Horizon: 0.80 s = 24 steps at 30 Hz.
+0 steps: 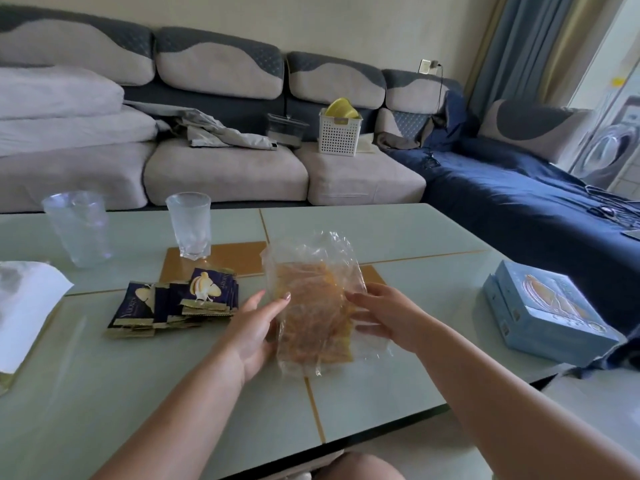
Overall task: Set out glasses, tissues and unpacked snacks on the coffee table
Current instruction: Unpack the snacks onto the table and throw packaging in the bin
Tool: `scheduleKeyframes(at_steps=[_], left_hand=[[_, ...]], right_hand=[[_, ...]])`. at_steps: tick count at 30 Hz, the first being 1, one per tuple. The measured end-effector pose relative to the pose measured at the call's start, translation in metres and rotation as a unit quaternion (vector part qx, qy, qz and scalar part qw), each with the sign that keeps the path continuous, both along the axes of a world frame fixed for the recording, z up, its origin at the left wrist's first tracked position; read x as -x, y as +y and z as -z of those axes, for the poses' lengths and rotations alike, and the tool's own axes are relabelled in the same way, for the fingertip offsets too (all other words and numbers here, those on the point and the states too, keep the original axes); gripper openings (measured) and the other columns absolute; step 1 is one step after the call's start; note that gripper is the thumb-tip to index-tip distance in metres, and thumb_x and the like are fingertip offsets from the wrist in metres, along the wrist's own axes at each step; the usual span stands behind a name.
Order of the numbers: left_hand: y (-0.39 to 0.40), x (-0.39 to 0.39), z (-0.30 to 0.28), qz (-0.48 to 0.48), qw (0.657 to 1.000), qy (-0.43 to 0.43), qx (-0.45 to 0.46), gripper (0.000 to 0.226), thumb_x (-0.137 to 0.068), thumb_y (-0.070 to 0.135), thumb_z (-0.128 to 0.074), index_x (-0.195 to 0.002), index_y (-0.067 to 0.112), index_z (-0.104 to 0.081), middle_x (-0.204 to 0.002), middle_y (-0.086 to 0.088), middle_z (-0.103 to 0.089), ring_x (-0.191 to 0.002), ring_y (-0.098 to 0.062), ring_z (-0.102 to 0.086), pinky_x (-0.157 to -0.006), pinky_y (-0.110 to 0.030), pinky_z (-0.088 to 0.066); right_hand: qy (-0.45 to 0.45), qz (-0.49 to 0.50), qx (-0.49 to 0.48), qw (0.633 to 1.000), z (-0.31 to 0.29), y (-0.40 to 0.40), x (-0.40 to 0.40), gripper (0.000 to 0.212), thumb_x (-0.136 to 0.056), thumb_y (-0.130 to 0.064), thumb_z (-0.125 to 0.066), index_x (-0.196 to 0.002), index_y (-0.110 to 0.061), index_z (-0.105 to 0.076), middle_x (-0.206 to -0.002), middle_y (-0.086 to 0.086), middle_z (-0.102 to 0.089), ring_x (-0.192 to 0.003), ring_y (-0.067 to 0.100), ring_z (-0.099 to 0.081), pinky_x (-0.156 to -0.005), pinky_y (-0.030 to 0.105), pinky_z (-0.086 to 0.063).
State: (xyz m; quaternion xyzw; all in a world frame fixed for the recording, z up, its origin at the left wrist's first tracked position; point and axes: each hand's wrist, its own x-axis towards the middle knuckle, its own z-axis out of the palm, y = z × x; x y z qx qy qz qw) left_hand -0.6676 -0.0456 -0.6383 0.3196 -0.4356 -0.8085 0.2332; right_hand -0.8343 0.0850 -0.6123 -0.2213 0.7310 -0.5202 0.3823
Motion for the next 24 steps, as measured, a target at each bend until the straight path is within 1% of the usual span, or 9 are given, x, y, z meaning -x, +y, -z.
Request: scheduleKeyframes(at_steps=[4,6,9,12,14,16,19,22,24], left_hand=[[0.003,0.005,-0.001,0.014,1.0,-0.003,0.01,0.07,-0.085,0.022,-0.067,-0.145,0.021,-0.031,-0.142,-0.011,-0.046,-0.12,-0.031,-0.052,-0.086,-0.044,-0.051],[0.005,0.009,-0.005,0.021,0.999,-0.012,0.038,0.072,-0.081,0.03,-0.07,-0.143,0.027,-0.034,-0.139,-0.006,-0.049,-0.123,-0.03,-0.051,-0.091,-0.044,-0.049],[0.012,0.017,-0.017,0.034,0.999,0.005,0.037,0.068,-0.083,0.03,-0.068,-0.142,0.029,-0.034,-0.125,-0.002,-0.054,-0.122,-0.028,-0.051,-0.095,-0.044,-0.046],[0.02,0.026,-0.031,0.126,0.989,0.073,0.035,0.065,-0.08,0.045,-0.07,-0.135,0.02,-0.047,-0.126,-0.012,-0.061,-0.115,-0.032,-0.059,-0.095,-0.049,-0.048],[0.03,0.032,-0.043,0.19,0.972,0.131,0.035,0.057,-0.088,0.051,-0.057,-0.131,0.014,-0.054,-0.128,-0.018,-0.06,-0.114,-0.033,-0.058,-0.096,-0.048,-0.046],[0.039,0.04,-0.053,0.215,0.961,0.172,-0.006,0.055,-0.092,0.051,-0.048,-0.128,0.01,-0.058,-0.12,-0.018,-0.062,-0.106,-0.029,-0.06,-0.09,-0.043,-0.049],[0.048,0.052,-0.065,0.235,0.948,0.209,-0.046,0.054,-0.093,0.052,-0.048,-0.132,0.014,-0.055,-0.113,-0.012,-0.063,-0.098,-0.024,-0.061,-0.084,-0.04,-0.048],[0.057,0.061,-0.073,0.239,0.944,0.221,-0.052,0.052,-0.093,0.05,-0.05,-0.129,0.013,-0.058,-0.111,-0.013,-0.061,-0.099,-0.024,-0.058,-0.087,-0.039,-0.05],[0.065,0.066,-0.077,0.237,0.944,0.228,-0.039,0.051,-0.092,0.049,-0.05,-0.124,0.012,-0.061,-0.108,-0.013,-0.059,-0.098,-0.025,-0.057,-0.087,-0.04,-0.048]], right_hand=[[0.029,0.004,0.034,0.999,-0.014,0.01,-0.001,0.031,-0.083,-0.024,-0.07,-0.112,-0.023,-0.061,-0.097,-0.005,-0.07,-0.087,0.01,-0.067,-0.084,0.033,-0.056],[0.056,-0.013,0.041,0.998,-0.026,0.016,-0.002,0.036,-0.082,-0.027,-0.071,-0.116,-0.024,-0.06,-0.105,-0.004,-0.067,-0.093,0.01,-0.066,-0.086,0.032,-0.055],[0.098,-0.053,0.045,0.993,-0.05,0.026,-0.002,0.06,-0.071,-0.042,-0.076,-0.126,-0.029,-0.056,-0.119,-0.007,-0.064,-0.107,0.01,-0.062,-0.084,0.027,-0.051],[0.061,-0.077,0.108,0.989,-0.079,0.035,-0.008,0.041,-0.08,-0.038,-0.067,-0.118,-0.025,-0.063,-0.11,-0.005,-0.071,-0.096,0.007,-0.067,-0.073,0.022,-0.054],[0.012,-0.085,0.148,0.985,-0.095,0.04,-0.01,0.042,-0.076,-0.042,-0.061,-0.113,-0.022,-0.067,-0.113,0.001,-0.071,-0.102,0.014,-0.066,-0.087,0.033,-0.055],[-0.001,-0.093,0.166,0.982,-0.104,0.043,-0.011,0.046,-0.075,-0.047,-0.058,-0.114,-0.024,-0.067,-0.12,-0.003,-0.067,-0.112,0.014,-0.06,-0.099,0.039,-0.043],[0.016,-0.05,0.211,0.976,-0.11,0.049,-0.013,0.042,-0.07,-0.038,-0.063,-0.112,-0.031,-0.065,-0.119,-0.01,-0.066,-0.108,0.006,-0.061,-0.093,0.035,-0.046],[0.024,-0.013,0.23,0.973,-0.109,0.053,-0.011,0.064,-0.066,-0.031,-0.068,-0.128,-0.031,-0.05,-0.137,-0.003,-0.052,-0.119,0.018,-0.055,-0.102,0.042,-0.041],[0.014,-0.002,0.199,0.98,-0.107,0.055,-0.008,0.089,-0.06,-0.04,-0.075,-0.14,-0.033,-0.037,-0.148,-0.001,-0.038,-0.128,0.019,-0.046,-0.106,0.049,-0.034]])
